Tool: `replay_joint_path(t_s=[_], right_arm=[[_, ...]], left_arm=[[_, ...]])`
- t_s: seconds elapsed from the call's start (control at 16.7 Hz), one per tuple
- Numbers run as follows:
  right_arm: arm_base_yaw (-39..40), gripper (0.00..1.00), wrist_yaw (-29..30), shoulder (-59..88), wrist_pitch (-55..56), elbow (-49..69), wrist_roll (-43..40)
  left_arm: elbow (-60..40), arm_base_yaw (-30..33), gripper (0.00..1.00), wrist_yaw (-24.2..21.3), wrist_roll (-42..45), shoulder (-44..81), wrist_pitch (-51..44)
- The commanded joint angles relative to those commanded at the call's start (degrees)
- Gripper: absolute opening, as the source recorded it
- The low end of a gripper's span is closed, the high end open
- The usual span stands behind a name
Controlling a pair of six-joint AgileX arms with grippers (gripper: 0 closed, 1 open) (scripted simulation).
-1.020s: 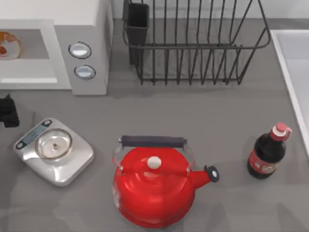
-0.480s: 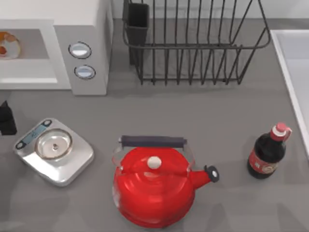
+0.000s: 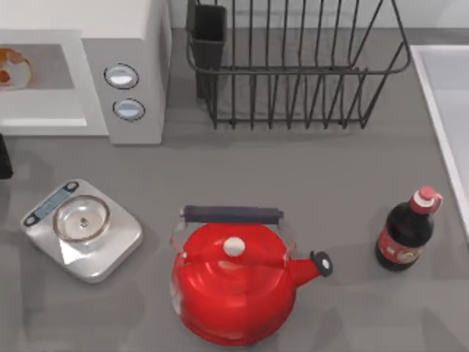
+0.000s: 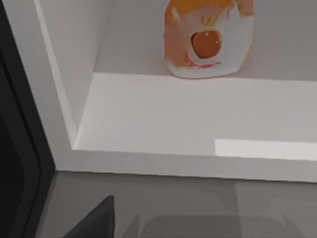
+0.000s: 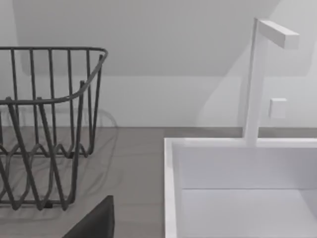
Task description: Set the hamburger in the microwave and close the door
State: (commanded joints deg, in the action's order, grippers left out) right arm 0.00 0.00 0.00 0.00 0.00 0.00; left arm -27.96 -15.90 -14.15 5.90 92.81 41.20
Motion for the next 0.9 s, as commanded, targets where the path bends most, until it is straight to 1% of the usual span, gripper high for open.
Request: replay_joint_path(t_s=[0.18,0.3,0.72,0.9], right_arm=[[0.0,1.0,0.0,0.0,0.0,0.0,0.0],[0.0,1.0,0.0,0.0,0.0,0.0,0.0],[0.0,1.0,0.0,0.0,0.0,0.0,0.0],[0.0,1.0,0.0,0.0,0.0,0.0,0.0]], left_arm=[[-2.08,0.0,1.0,0.11,-0.05,-7.04,-9.79],[-3.27,-0.02,1.0,0.14,-0.04,-10.43,-13.28],[-3.43,0.1,1.0,0.25,-0.06,-12.11,-14.52],[-1.64,1.1,1.0,1.05,-0.37,-16.97,-16.03]])
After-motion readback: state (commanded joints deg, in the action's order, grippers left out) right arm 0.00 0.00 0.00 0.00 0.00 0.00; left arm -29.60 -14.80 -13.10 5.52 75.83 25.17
